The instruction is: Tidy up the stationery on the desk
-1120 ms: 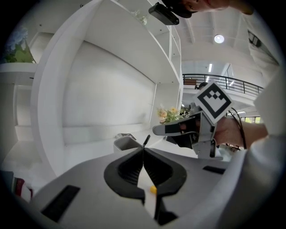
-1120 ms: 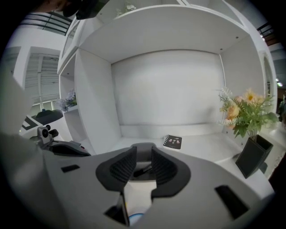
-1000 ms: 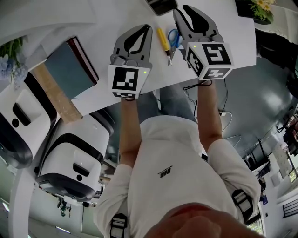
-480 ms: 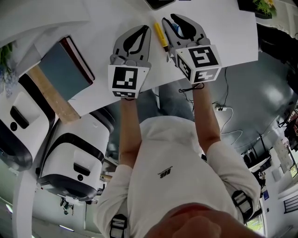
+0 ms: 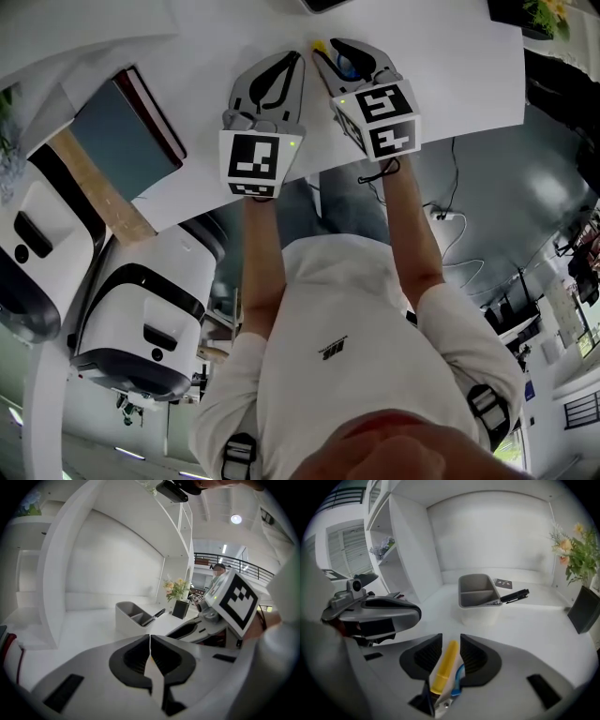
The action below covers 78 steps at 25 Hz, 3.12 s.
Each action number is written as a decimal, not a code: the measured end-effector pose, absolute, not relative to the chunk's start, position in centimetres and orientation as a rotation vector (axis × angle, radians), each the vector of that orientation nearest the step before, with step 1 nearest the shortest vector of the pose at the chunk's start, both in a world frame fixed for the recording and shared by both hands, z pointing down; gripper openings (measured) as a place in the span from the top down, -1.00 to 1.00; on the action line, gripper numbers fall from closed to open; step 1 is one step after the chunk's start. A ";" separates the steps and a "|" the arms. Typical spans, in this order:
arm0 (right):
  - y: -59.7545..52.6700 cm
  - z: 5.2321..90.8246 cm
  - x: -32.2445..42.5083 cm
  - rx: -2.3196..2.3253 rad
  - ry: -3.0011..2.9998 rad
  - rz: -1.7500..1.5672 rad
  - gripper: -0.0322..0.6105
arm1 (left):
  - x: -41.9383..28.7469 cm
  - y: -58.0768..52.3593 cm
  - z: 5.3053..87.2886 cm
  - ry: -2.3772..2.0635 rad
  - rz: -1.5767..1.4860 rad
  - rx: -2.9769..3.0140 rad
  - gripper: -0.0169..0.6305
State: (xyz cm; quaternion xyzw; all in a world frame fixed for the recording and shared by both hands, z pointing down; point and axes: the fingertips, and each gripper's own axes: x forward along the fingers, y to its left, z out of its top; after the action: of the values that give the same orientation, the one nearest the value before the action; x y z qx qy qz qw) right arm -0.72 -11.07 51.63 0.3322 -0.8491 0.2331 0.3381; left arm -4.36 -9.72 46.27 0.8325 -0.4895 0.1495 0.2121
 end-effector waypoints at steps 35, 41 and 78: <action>-11.9 46.7 0.3 0.958 -2.262 0.535 0.73 | -4.4 -9.4 44.6 -1.381 0.398 2.324 0.95; -12.4 44.0 1.1 1.029 -2.319 0.547 0.73 | -4.4 -9.6 43.3 -1.388 0.385 2.343 0.95; -22.6 35.1 -2.0 1.087 -2.633 0.416 0.73 | -4.8 -15.8 38.0 -1.505 0.291 2.393 0.95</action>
State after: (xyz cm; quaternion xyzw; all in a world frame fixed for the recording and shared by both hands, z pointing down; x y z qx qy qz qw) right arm -2.01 -22.63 35.08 0.3744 -0.9067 0.1434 0.1311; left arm -4.77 -15.84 38.03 0.8326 -0.5236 0.1014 0.1493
